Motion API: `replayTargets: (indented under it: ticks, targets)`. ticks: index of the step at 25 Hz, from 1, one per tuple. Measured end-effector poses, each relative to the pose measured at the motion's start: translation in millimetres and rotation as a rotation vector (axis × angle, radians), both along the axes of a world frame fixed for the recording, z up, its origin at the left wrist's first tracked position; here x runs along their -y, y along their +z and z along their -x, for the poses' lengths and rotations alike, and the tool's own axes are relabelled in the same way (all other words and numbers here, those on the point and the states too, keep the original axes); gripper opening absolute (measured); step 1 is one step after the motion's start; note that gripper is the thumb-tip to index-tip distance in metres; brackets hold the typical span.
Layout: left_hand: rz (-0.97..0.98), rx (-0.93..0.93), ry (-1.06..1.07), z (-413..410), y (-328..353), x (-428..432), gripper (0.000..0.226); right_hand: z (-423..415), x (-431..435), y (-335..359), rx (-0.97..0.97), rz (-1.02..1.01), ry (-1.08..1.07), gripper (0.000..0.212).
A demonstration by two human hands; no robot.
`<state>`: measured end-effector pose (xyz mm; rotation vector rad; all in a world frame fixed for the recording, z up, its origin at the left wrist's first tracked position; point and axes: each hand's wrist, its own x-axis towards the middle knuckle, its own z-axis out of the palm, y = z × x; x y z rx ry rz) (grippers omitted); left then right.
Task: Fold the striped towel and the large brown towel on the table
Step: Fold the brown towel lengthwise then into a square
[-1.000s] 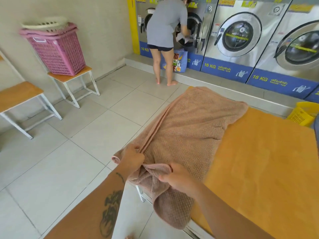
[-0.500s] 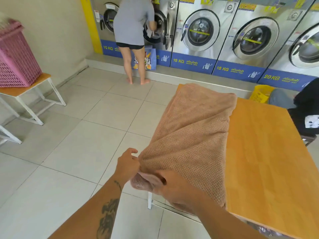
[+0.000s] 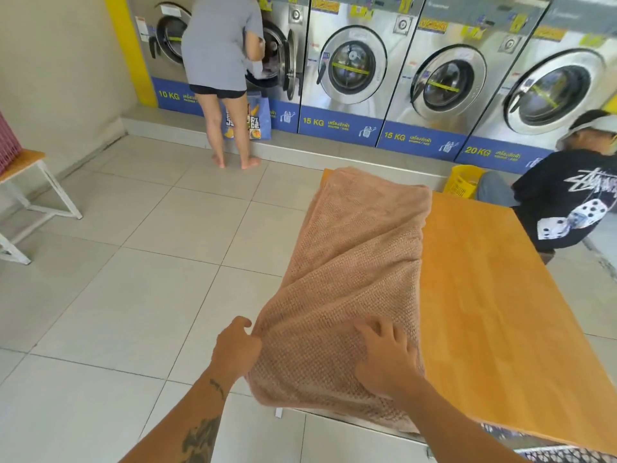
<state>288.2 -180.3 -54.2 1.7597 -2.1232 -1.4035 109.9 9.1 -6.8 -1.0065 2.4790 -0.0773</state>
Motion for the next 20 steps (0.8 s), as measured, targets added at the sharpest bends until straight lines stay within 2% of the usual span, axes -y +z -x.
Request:
replayTargets:
  ticks: [2,4,8,12,15,18,20]
  targets:
    - [0.046,-0.029,-0.028,6,6,5,0.040,14,-11,3,0.070,-0.211,-0.044,0.070]
    - [0.118,-0.075,-0.099,22,18,10,0.036,23,-10,6,0.113,-0.240,-0.074,0.068]
    - [0.214,-0.140,-0.179,67,46,18,0.027,39,13,25,0.147,-0.003,-0.159,0.053]
    - [0.204,-0.184,-0.212,119,70,35,0.027,82,46,40,0.210,0.158,-0.089,0.058]
    - [0.222,-0.143,-0.198,152,82,52,0.029,114,76,47,0.283,0.268,-0.056,0.056]
    - [0.160,-0.082,-0.143,176,80,77,0.028,131,102,40,0.341,0.299,-0.039,0.046]
    - [0.067,-0.037,-0.147,190,70,93,0.031,136,121,30,0.397,0.284,-0.036,0.046]
